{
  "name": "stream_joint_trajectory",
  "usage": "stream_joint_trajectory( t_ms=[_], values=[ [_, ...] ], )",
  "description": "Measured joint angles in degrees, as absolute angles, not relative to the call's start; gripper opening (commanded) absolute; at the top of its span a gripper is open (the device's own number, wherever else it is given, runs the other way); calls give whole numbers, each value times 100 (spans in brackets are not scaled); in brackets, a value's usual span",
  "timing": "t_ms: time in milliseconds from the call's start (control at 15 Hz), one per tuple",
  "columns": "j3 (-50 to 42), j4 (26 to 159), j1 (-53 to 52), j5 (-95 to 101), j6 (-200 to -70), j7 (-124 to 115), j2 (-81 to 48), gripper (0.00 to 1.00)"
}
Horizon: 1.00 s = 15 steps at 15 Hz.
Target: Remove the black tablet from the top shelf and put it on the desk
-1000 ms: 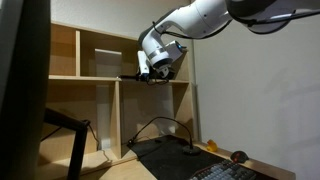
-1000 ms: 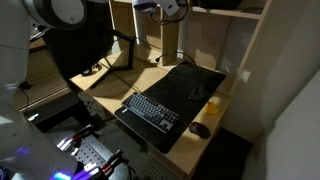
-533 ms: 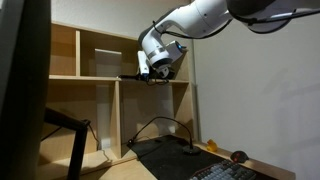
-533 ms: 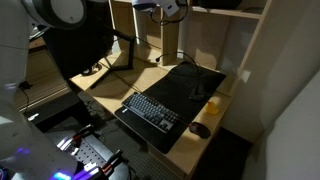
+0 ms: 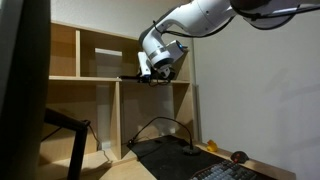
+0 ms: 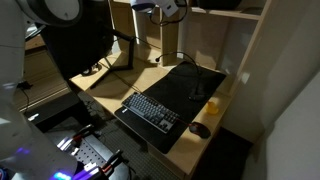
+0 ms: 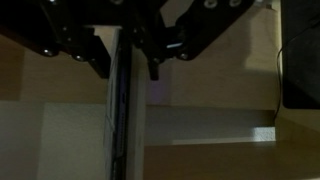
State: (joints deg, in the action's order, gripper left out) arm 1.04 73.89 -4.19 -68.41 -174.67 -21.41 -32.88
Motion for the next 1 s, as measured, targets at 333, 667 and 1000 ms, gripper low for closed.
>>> stream_joint_trajectory(
  t_ms=[333,667,1000],
  values=[
    [105,7369,-417,-6841,-17575,-2062,-3328,61],
    [89,7486,-420,-6818,-17585,-1953,-3134,63],
    [89,7646,-419,-6832,-17584,-1880,-2866,74]
  ],
)
